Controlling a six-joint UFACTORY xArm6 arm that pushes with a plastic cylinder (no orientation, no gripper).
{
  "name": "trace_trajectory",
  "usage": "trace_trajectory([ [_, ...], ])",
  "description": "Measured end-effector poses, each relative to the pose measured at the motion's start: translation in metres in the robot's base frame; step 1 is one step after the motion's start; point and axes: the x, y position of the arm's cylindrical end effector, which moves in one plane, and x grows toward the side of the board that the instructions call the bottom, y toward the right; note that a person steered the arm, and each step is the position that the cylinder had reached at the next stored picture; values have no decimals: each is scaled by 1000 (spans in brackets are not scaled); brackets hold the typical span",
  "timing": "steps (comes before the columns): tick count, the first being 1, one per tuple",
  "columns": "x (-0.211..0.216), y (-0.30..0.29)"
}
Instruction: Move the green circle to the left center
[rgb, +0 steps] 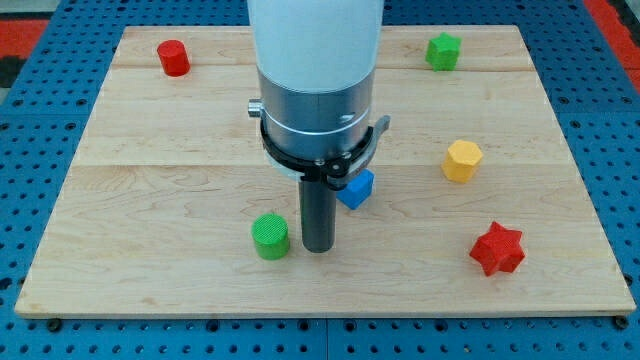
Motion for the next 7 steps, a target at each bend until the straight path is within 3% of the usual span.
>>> trace_trajectory([
  [2,-6,-1],
  [3,22,-27],
  [4,25,-94],
  [5,5,-104],
  [7,29,-79],
])
